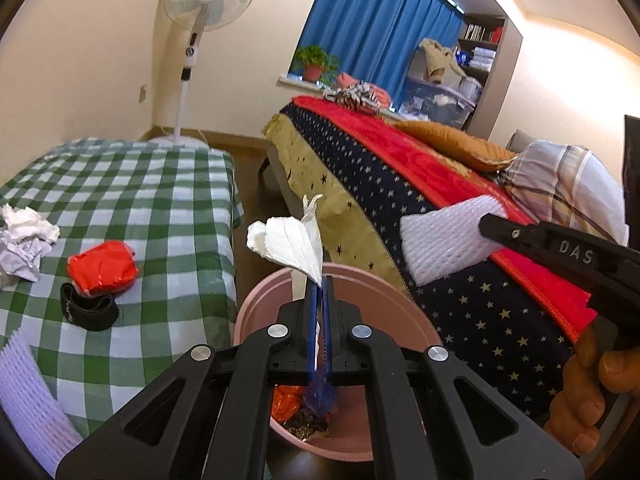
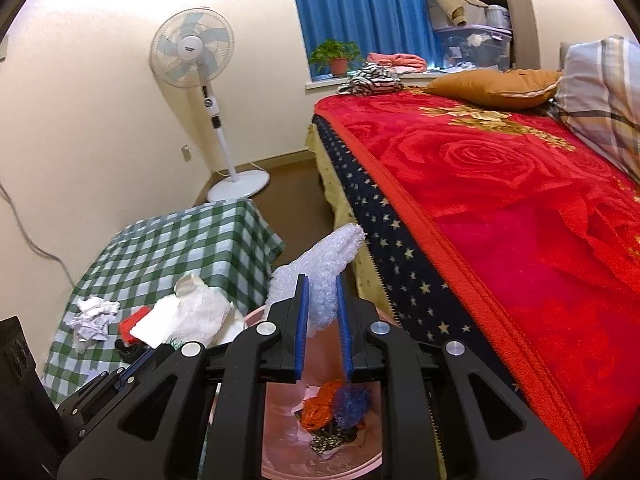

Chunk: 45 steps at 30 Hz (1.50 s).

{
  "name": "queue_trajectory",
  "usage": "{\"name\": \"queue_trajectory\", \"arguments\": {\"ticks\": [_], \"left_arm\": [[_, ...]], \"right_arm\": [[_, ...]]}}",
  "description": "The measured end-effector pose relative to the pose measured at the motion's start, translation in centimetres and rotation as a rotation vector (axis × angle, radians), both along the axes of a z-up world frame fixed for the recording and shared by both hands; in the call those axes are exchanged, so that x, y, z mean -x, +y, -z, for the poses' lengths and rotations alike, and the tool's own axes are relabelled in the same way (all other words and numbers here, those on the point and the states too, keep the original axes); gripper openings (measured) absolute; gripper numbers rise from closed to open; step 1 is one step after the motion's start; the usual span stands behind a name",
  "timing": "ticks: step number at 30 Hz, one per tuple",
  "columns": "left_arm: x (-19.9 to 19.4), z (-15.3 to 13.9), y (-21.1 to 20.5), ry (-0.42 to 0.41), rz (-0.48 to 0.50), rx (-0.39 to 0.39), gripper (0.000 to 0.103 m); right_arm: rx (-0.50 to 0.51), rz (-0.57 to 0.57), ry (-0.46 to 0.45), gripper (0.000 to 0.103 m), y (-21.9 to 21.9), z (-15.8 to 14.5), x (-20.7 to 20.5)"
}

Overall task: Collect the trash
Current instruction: 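Open both tools to drop the foam mesh and paper into the bin, then move both tools back over the red plastic bag and crumpled paper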

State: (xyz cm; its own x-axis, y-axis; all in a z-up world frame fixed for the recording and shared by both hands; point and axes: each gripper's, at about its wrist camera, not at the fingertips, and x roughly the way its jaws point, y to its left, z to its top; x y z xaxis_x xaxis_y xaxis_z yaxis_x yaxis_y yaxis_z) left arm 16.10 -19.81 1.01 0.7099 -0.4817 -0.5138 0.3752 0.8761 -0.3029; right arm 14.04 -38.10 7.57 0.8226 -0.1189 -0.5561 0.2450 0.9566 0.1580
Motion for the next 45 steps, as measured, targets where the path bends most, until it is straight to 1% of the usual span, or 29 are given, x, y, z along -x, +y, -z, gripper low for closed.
{"name": "queue_trajectory", "arguments": {"ticks": [1,2,3,4,6,9,16,23,27,32,37,45], "left_arm": [[-0.2,0.3,0.0,0.017,-0.001,-0.005,0.016],[-0.4,0.6,0.3,0.034,-0.007,0.002,0.02],[-0.4,0.7,0.5,0.04,-0.01,0.012,0.021],[-0.4,0.8,0.8,0.048,-0.014,0.017,0.021],[-0.4,0.7,1.2,0.048,-0.018,0.013,0.021],[-0.2,0.5,2.1,0.041,-0.034,0.018,0.021],[0.5,-0.5,4.6,0.017,-0.084,0.011,0.021],[1.1,-0.8,8.7,-0.002,-0.171,0.016,0.021],[1.3,-0.8,11.4,-0.019,-0.239,0.003,0.021],[1.4,-0.8,14.6,-0.034,-0.318,-0.018,0.021],[1.3,-0.7,17.9,-0.04,-0.394,-0.026,0.021],[1.0,0.0,21.5,-0.033,-0.489,-0.041,0.021]], "right_arm": [[0.004,0.017,0.004,0.031,-0.1,0.0,0.0],[0.001,0.03,0.003,0.036,-0.3,0.0,0.0],[-0.003,0.041,-0.002,0.043,-0.5,0.0,0.1],[-0.004,0.047,-0.004,0.045,-0.6,0.0,0.1],[-0.012,0.045,-0.003,0.045,-0.7,0.1,0.2],[0.004,0.032,-0.005,0.045,-0.3,0.1,0.2],[0.018,-0.021,-0.027,0.045,1.1,-0.2,0.6],[0.018,-0.091,-0.034,0.045,3.2,0.0,0.5],[-0.013,-0.128,-0.046,0.045,4.4,0.0,0.1],[-0.057,-0.178,-0.054,0.045,6.2,0.4,-1.3],[-0.07,-0.241,-0.05,0.045,8.9,1.2,-3.2],[-0.078,-0.344,-0.033,0.045,13.4,2.6,-6.0]]}}
